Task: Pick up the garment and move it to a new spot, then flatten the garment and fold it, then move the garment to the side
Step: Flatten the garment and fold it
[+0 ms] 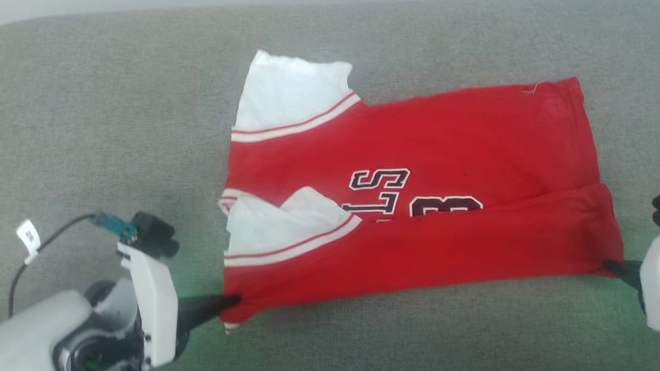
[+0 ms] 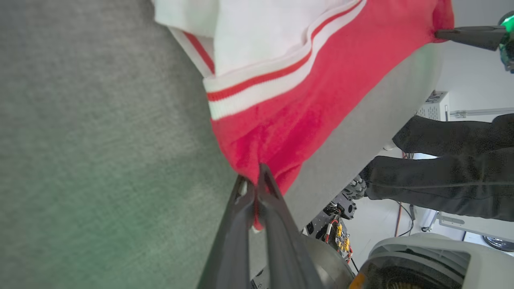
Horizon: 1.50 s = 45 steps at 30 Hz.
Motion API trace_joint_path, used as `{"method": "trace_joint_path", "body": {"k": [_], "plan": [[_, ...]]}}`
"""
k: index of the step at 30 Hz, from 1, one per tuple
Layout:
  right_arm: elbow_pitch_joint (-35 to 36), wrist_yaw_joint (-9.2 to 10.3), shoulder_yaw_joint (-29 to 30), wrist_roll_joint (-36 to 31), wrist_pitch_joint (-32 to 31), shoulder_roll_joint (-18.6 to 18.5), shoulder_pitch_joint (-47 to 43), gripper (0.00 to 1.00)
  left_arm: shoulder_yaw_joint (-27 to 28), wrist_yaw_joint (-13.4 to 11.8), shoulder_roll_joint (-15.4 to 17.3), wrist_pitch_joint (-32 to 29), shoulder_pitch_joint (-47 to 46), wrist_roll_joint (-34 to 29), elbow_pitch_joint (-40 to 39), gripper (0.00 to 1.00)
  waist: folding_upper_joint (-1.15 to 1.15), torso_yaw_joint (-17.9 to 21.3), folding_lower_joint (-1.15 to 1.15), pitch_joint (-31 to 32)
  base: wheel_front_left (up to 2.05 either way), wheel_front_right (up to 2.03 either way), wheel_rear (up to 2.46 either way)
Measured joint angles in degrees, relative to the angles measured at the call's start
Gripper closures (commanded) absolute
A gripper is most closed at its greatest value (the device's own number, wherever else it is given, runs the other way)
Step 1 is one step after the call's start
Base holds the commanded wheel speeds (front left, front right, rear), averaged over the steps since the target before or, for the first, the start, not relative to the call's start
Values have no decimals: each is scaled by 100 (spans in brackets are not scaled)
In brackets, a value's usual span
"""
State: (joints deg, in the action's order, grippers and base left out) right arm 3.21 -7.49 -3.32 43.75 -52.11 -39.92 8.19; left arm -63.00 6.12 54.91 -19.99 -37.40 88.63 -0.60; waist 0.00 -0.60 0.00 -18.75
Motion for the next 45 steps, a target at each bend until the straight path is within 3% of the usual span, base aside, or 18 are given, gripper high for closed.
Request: {"method": "trace_joint_path", "body": {"k": [6, 7, 8, 9, 10, 12, 16, 19, 27, 31, 37, 45], "plan": [[91, 0, 157, 32, 80, -57, -220, 98, -9, -227, 134, 276, 258, -3, -428, 100, 0, -33, 0, 25, 0, 0, 0], [141, -1, 171, 0, 152, -75, -236, 65, 11, -250, 144, 323, 263, -4, -455, 100, 0, -36, 0, 27, 0, 0, 0], [176, -1, 209, -35, 254, -71, -241, 6, 30, -283, 163, 388, 276, -29, -467, 80, 0, -35, 0, 30, 0, 0, 0], [190, -1, 266, -62, 356, -60, -242, 0, 57, -305, 180, 466, 285, -48, -469, 49, 0, -33, 0, 33, 0, 0, 0], [199, 0, 320, -104, 465, -44, -250, 0, 94, -322, 200, 524, 289, -46, -468, 29, 0, -30, 0, 39, 0, 0, 0], [212, 0, 421, -197, 669, 12, -295, 0, 164, -363, 269, 672, 319, -48, -479, 0, 0, -18, 0, 68, 0, 0, 0], [339, 0, 686, -494, 1279, 211, -305, 0, 420, -501, 530, 1088, 348, -32, -463, 0, 0, 39, 0, 120, 0, 0, 0], [557, 0, 559, -723, 1984, 357, -136, 0, 708, -594, 586, 1539, 336, -18, -291, 0, 0, 107, 0, 121, 0, 0, 0], [368, 0, -188, -1366, 3653, 980, 600, 0, 1229, -415, 131, 2363, -193, -152, 1071, 0, 0, 454, 0, 27, 0, 0, 0], [272, 0, -264, -1577, 4267, 1349, 964, 0, 1296, -461, -110, 2451, -848, -637, 1871, 0, 0, 674, 0, -141, 0, 0, 0], [185, 0, -221, -1747, 4764, 1688, 1162, 0, 1204, -356, -430, 1816, -1787, -871, 2761, 0, 0, 974, 0, -420, 0, 0, 0], [43, 0, -252, -1762, 5005, 1893, 1178, 0, 735, -77, -809, -163, -2871, -968, 3786, 0, 0, 1400, 0, -725, 0, 0, 0]]}}
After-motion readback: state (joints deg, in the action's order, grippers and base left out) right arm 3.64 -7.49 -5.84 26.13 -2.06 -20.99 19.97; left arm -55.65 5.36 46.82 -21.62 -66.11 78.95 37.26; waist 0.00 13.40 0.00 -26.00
